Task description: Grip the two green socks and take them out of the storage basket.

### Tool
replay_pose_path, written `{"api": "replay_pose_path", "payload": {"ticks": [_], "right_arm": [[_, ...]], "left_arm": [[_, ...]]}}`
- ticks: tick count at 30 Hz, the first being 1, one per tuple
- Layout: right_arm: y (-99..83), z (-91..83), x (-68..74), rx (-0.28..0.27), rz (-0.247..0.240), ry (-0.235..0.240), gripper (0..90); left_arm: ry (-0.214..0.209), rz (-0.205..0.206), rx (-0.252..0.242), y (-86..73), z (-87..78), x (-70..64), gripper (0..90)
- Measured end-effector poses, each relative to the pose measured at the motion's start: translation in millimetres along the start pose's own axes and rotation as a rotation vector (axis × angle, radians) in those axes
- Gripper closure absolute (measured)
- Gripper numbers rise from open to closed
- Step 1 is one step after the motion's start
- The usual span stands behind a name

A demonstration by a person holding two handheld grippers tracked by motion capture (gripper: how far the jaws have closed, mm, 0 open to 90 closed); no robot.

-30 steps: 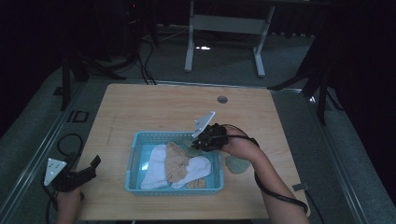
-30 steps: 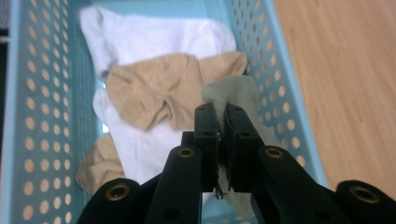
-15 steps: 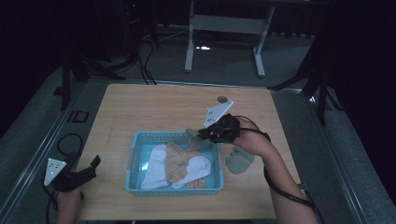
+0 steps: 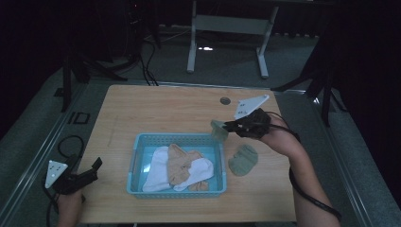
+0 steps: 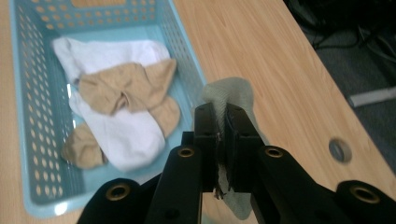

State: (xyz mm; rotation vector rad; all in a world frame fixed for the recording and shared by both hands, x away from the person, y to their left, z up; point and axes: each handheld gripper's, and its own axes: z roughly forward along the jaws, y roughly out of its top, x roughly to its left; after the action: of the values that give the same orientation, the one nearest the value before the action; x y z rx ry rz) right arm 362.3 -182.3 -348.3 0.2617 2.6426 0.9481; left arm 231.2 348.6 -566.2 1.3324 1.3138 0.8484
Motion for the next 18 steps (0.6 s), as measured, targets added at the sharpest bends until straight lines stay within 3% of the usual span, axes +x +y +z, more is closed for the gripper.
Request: {"api": "replay_pose_path", "payload": {"ticks": [18], "right_arm": [[-92.7, -27.2, -17.7, 0.058, 0.185, -0.105, 84.6]], "left_arm": [[0.005, 0.001, 0.004, 0.1, 0.4, 0.0, 0.9]]}}
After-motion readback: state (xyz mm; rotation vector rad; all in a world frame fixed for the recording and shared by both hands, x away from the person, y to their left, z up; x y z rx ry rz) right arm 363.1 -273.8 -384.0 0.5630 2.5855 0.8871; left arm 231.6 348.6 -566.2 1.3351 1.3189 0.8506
